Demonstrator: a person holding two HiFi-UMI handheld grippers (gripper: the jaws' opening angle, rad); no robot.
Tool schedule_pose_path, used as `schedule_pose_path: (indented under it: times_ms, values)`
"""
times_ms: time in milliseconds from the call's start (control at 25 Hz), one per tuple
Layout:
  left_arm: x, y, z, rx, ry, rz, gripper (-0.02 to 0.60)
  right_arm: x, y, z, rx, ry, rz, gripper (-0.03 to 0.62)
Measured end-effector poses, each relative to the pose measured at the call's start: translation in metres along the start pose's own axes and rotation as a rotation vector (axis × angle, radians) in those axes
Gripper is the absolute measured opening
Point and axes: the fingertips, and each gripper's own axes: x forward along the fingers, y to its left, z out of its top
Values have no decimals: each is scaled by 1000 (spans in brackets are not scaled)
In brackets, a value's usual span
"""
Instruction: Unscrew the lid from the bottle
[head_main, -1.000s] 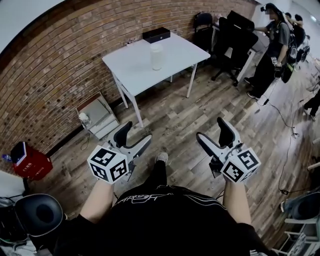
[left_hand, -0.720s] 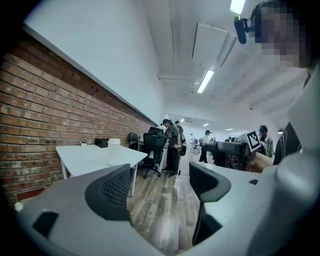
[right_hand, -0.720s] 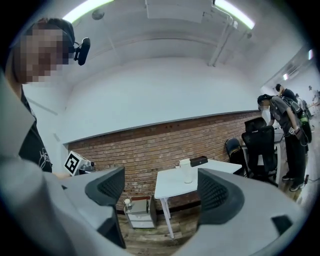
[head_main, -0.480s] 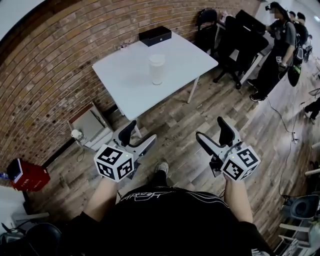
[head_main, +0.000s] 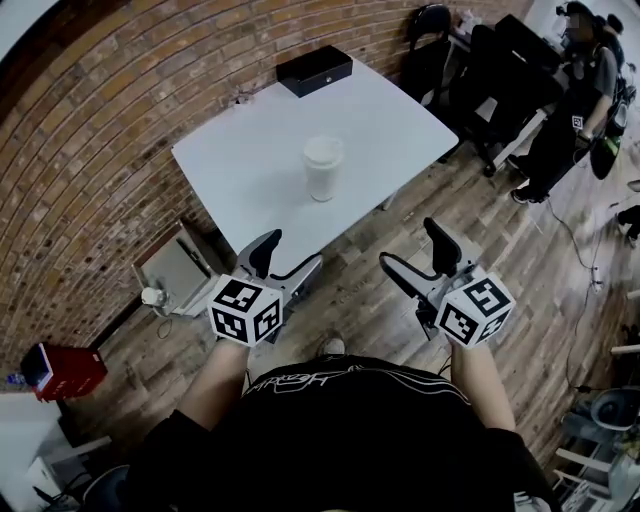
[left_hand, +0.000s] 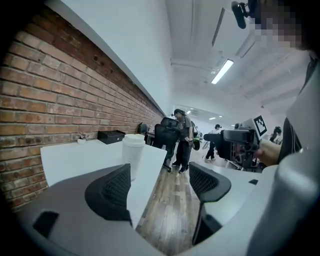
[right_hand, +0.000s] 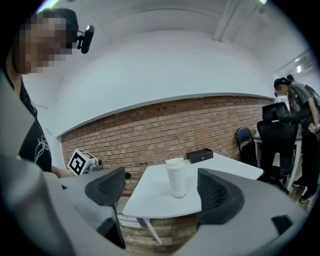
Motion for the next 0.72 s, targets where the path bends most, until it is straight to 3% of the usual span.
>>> schedule_pose_path:
  times_ms: [240,720]
  values:
    - [42,26,-7,-10,76,-29,365,41,-21,12,-37,45,19,434]
    - [118,81,1,48,53,88,365,139,-40,19,-122,120,214,427]
